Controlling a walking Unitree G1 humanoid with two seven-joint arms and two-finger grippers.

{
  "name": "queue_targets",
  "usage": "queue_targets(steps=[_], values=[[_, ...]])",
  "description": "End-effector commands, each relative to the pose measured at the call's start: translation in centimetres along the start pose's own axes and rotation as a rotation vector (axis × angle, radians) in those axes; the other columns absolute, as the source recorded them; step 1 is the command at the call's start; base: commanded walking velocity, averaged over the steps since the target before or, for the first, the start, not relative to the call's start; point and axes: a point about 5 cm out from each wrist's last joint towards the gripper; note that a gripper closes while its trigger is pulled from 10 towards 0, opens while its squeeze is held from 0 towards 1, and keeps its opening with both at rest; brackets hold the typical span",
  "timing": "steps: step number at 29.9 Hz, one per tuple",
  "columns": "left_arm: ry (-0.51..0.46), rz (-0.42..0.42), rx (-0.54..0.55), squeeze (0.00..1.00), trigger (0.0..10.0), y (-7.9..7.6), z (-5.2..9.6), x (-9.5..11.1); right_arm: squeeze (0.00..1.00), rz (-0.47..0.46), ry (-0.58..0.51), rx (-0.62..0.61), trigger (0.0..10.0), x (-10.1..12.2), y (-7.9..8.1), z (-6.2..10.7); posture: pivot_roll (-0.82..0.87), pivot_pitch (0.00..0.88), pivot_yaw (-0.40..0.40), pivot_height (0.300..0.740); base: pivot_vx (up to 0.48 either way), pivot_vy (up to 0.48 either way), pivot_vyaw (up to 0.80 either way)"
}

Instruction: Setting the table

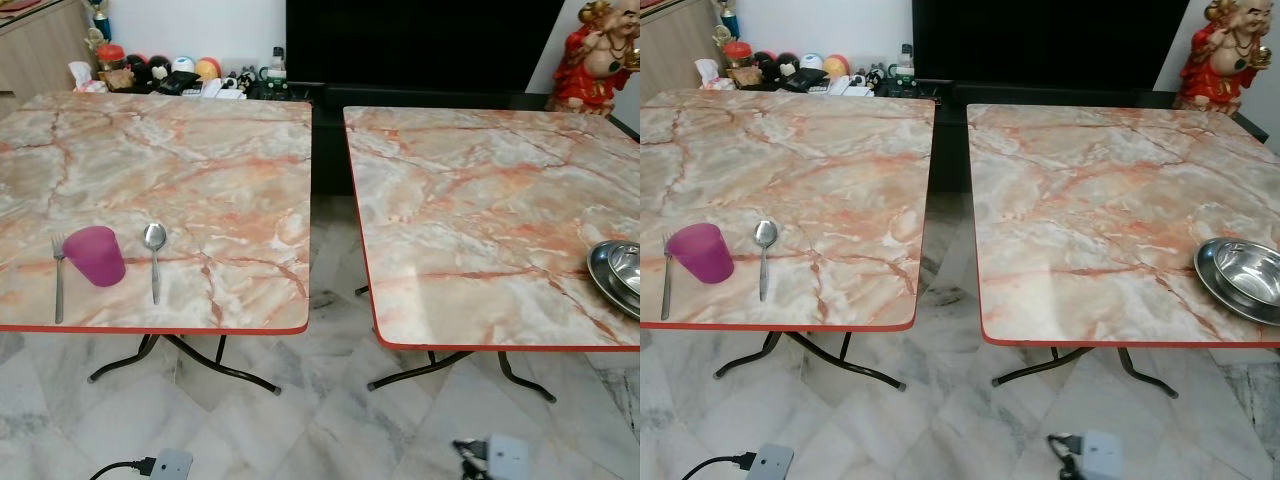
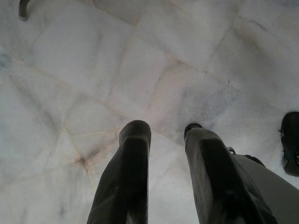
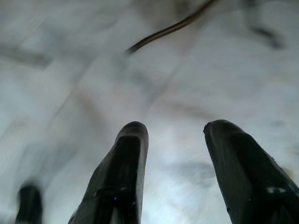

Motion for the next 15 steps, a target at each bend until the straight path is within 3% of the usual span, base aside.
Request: queue_targets(steps=[1, 3, 6, 10, 14, 15], values=[[0.023, 0.000, 0.002, 0.00, 10.0, 0.0, 0.1, -0.6, 0.00, 0.014, 0.077, 0.017, 10.0, -2.4, -0.3, 0.3, -0.03, 0.111, -0.019, 0.740, 0.000, 0.000, 0.00], [0.024, 0.005, 0.004, 0.00, 10.0, 0.1, 0.1, -0.6, 0.00, 0.031, 0.163, -0.013, 10.0, -4.1, -0.9, 0.6, -0.03, 0.114, -0.013, 0.740, 0.000, 0.000, 0.00], [0.037, 0.131, 0.022, 0.00, 10.0, 0.2, 0.1, -0.7, 0.00, 0.065, 0.254, -0.078, 10.0, -5.8, -1.7, 1.1, -0.01, 0.113, -0.014, 0.740, 0.000, 0.000, 0.00], [0.033, 0.185, 0.037, 0.00, 10.0, 0.8, 0.1, -0.8, 0.00, 0.111, 0.134, 0.035, 10.0, -3.7, 0.0, 0.2, -0.03, 0.117, -0.010, 0.740, 0.000, 0.000, 0.00], [0.037, 0.241, 0.047, 0.00, 10.0, 1.0, 0.2, -1.0, 0.00, 0.145, 0.121, 0.035, 10.0, -3.5, 0.0, 0.2, -0.03, 0.117, -0.009, 0.740, 0.000, 0.000, 0.00], [0.036, 0.295, 0.055, 0.00, 10.0, 1.2, 0.2, -1.0, 0.00, 0.134, 0.130, 0.021, 10.0, -3.7, -0.2, 0.2, -0.03, 0.112, -0.012, 0.740, 0.000, 0.000, 0.00]])
Point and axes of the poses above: a point about 5 cm out from each wrist's last joint towards the gripper, its own z axis pointing back from the gripper into the wrist, its own x axis along the axis of the wrist's last joint, y = z × x, and after that the axes turned 11 degrees about -z, right-handed
